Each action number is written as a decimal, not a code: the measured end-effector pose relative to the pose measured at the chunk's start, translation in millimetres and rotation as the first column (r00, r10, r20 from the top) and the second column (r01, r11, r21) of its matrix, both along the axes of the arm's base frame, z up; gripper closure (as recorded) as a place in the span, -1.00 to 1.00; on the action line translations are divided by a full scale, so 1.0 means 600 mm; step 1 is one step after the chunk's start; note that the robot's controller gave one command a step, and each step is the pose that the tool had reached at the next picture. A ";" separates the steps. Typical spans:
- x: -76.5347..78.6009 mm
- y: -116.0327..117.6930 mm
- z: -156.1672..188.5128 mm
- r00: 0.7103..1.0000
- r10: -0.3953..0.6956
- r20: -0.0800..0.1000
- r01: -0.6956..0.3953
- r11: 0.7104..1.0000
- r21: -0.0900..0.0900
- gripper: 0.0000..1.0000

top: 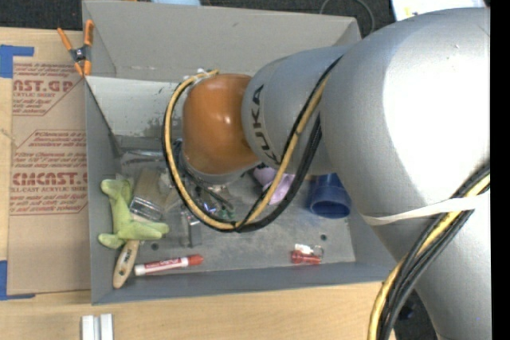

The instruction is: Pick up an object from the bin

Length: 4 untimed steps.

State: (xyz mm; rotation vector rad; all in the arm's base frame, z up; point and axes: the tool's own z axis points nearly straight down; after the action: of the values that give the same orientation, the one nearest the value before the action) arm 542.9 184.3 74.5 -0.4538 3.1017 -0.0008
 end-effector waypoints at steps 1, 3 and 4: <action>0.013 0.050 -0.004 0.987 -0.160 -0.001 0.160 0.987 0.000 -1.00; 0.029 0.092 -0.007 0.989 -0.147 0.005 0.147 0.989 -0.005 -1.00; -0.007 0.094 -0.005 0.997 0.079 0.011 -0.078 0.997 -0.006 -1.00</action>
Offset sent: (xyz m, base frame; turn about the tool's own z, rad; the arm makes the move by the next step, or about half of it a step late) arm 0.0042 0.0608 -0.0045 0.1937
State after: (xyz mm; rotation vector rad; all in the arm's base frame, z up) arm 539.0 240.8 71.3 -0.5735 3.0711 -0.0120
